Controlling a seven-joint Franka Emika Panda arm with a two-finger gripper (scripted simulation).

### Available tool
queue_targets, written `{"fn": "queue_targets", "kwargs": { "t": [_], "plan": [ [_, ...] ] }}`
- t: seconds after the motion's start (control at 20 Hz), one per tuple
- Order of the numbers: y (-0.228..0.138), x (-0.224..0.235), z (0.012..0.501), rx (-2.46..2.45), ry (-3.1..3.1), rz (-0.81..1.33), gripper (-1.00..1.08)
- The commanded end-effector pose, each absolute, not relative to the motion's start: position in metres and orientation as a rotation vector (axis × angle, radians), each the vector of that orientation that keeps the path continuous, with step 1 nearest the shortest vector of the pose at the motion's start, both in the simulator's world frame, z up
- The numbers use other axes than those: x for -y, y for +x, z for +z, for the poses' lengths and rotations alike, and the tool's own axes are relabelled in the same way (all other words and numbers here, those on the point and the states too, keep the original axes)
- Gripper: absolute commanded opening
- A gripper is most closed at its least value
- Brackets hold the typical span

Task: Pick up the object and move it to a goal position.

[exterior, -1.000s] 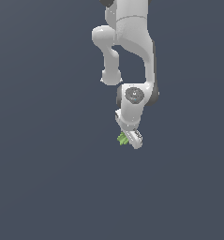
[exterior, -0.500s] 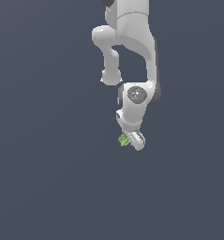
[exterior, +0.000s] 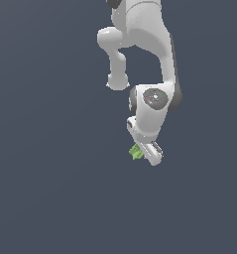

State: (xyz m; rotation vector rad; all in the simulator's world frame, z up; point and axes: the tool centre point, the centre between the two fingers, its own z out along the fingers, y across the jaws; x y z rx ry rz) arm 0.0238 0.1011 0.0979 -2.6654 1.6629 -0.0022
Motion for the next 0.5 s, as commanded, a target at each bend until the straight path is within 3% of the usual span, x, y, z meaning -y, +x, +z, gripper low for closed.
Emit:
{"fn": "queue_targets", "kwargs": {
  "t": [0.0,0.45],
  "plan": [
    [0.036,-0.105,0.109,-1.663,-2.666,-0.002,-1.0],
    [0.061,-0.114,0.131,-1.663,-2.666,0.0,-1.0]
  ]
}}
